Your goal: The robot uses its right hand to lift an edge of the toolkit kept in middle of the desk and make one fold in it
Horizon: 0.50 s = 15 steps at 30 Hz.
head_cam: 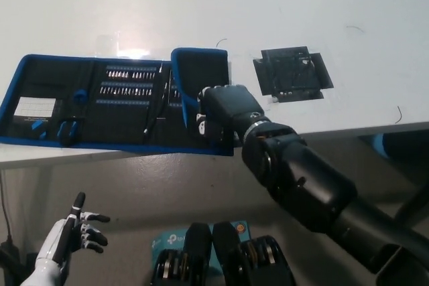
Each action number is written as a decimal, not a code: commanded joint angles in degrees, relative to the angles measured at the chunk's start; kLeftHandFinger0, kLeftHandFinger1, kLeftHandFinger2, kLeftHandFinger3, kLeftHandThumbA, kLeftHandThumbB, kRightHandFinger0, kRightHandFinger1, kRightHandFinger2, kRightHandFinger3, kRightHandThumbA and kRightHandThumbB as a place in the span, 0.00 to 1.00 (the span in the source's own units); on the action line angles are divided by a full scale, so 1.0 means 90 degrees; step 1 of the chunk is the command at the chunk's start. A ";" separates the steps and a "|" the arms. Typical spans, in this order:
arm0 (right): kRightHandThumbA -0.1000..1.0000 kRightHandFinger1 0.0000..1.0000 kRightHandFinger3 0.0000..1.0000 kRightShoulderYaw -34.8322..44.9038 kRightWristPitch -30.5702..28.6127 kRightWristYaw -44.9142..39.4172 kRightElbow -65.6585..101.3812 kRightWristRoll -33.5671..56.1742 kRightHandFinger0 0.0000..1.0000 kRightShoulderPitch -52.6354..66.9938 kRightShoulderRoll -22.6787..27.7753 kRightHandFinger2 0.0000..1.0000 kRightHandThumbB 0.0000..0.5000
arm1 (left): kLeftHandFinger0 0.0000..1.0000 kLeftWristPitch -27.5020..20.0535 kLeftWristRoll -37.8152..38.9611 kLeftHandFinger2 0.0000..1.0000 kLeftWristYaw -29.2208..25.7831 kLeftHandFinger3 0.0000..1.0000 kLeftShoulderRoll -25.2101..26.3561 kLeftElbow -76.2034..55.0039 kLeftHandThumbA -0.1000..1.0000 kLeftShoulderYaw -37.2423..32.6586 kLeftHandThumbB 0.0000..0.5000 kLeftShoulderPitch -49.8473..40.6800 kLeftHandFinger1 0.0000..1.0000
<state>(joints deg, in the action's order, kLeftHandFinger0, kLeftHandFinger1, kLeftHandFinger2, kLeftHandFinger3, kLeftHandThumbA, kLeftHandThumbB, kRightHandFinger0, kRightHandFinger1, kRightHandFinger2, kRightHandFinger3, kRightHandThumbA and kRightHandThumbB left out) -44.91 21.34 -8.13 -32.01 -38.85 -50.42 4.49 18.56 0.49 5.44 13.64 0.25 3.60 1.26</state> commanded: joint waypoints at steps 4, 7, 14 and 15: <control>0.12 0.22 0.97 -0.0653 -0.0017 -0.0412 -0.1314 -0.0644 0.14 0.0211 -0.0379 0.41 0.40 | 0.40 0.0012 -0.0066 0.29 0.0072 0.49 0.0121 -0.0152 1.00 -0.0094 0.98 0.0076 0.38; 0.10 1.00 1.00 -0.0753 0.0118 -0.0335 -0.1629 -0.0852 1.00 0.0263 -0.0557 1.00 0.36 | 0.39 0.0031 -0.0048 0.29 0.0152 0.48 0.0172 -0.0166 1.00 -0.0145 1.00 0.0070 0.38; 0.26 1.00 1.00 -0.0493 0.0261 -0.0313 -0.1713 -0.0897 1.00 0.0114 -0.0817 1.00 0.66 | 0.41 0.0091 -0.0045 0.31 0.0205 0.50 0.0198 -0.0148 1.00 -0.0181 1.00 0.0119 0.39; 0.27 1.00 1.00 -0.0467 0.0277 -0.0314 -0.1644 -0.0918 1.00 0.0108 -0.0809 1.00 0.67 | 0.41 0.0084 -0.0045 0.29 0.0209 0.49 0.0197 -0.0146 1.00 -0.0178 1.00 0.0122 0.39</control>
<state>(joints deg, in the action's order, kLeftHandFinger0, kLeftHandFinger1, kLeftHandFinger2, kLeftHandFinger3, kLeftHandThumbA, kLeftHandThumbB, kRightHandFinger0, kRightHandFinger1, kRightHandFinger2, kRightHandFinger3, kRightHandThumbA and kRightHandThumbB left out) -48.27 22.97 -5.57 -43.30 -47.37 -53.40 -1.60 18.85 0.40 6.22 13.96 0.13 2.38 1.39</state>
